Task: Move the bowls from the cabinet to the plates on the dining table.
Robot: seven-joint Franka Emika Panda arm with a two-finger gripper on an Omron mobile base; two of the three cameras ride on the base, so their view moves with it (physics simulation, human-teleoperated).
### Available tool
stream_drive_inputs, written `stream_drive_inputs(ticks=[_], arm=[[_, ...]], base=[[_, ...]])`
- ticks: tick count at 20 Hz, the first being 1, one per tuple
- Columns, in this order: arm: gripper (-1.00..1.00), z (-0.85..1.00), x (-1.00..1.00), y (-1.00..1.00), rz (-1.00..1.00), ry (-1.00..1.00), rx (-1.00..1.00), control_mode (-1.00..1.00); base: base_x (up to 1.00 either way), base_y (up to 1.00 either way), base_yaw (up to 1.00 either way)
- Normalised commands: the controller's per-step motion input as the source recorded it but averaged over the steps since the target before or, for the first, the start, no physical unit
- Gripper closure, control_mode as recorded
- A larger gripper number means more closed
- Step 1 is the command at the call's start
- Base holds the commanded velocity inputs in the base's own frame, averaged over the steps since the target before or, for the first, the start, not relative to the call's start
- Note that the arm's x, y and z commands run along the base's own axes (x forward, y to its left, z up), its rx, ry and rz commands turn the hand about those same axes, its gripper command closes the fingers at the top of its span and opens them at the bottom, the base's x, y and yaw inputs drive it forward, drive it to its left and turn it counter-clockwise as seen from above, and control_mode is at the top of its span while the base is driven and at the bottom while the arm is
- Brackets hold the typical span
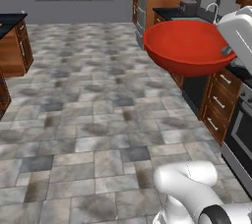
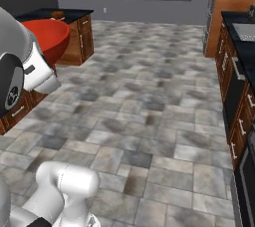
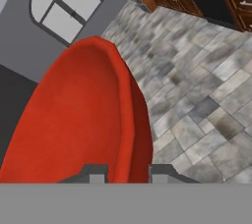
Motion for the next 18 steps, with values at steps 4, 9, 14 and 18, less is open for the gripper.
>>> stream_drive_inputs(ticks=[4,9,14,18], arm=[[1.00,0.00,0.00,0.00,0.00,0.00,0.00,1.00],[1.00,0.00,0.00,0.00,0.00,0.00,0.00,1.00],[1.00,0.00,0.00,0.00,0.00,0.00,0.00,1.00],[1.00,0.00,0.00,0.00,0.00,0.00,0.00,1.00]], base=[[-0.03,0.24,0.20],[0.36,0.27,0.08],[0.62,0.15,-0.01],[0.62,0.14,-0.01]])
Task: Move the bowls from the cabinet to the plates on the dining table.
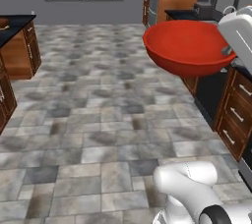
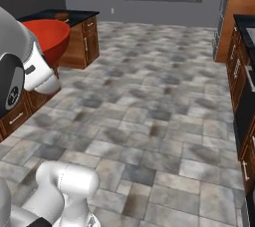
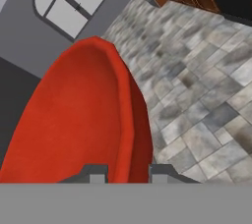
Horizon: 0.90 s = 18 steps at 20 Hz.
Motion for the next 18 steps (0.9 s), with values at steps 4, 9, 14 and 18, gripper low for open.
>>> stream_drive_inputs(ticks=[4,9,14,18], arm=[[1.00,0.00,0.00,0.00,0.00,0.00,0.00,1.00],[1.00,0.00,0.00,0.00,0.00,0.00,0.00,1.00],[1.00,0.00,0.00,0.00,0.00,0.00,0.00,1.00],[1.00,0.00,0.00,0.00,0.00,0.00,0.00,1.00]], base=[[0.62,0.13,-0.01],[0.62,0.16,-0.01],[0.62,0.21,-0.02],[0.62,0.23,-0.02]])
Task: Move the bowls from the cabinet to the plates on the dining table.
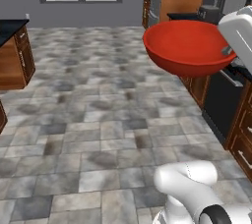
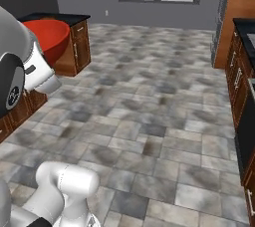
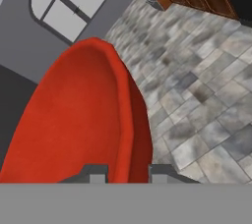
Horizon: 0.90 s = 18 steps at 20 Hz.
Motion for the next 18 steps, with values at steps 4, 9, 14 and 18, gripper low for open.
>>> stream_drive_inputs(ticks=[4,9,14,18], arm=[[1.00,0.00,0.00,0.00,0.00,0.00,0.00,1.00],[1.00,0.00,0.00,0.00,0.00,0.00,0.00,1.00],[1.00,0.00,0.00,0.00,0.00,0.00,0.00,1.00],[1.00,0.00,0.00,0.00,0.00,0.00,0.00,1.00]], base=[[0.62,0.24,-0.02],[0.62,0.25,-0.02],[0.62,0.25,-0.02],[0.62,0.25,-0.02]])
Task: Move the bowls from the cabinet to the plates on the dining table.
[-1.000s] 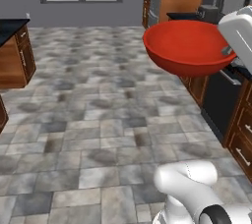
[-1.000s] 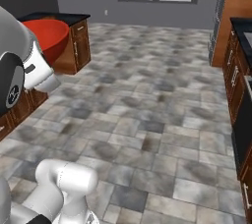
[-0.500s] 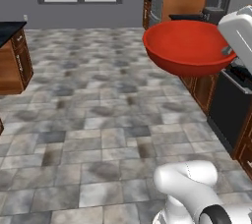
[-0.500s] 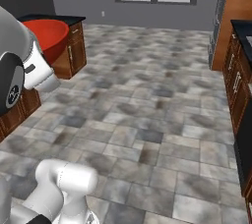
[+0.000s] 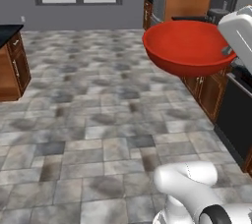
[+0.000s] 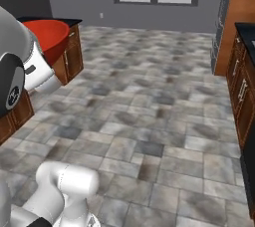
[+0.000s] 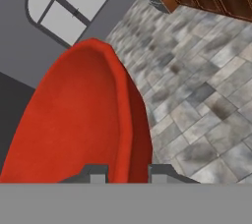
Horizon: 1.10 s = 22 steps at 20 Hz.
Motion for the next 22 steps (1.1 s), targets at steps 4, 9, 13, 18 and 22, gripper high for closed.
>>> stream_drive_inputs(ticks=[4,9,13,18,22], arm=[[1.00,0.00,0.00,0.00,0.00,0.00,0.00,1.00],[1.00,0.00,0.00,0.00,0.00,0.00,0.00,1.00],[1.00,0.00,0.00,0.00,0.00,0.00,0.00,1.00],[1.00,0.00,0.00,0.00,0.00,0.00,0.00,1.00],[1.00,0.00,0.00,0.00,0.00,0.00,0.00,1.00]], base=[[0.62,0.26,-0.02],[0.62,0.26,-0.02],[0.59,0.27,-0.04],[0.46,0.35,-0.07],[0.42,0.48,-0.03]])
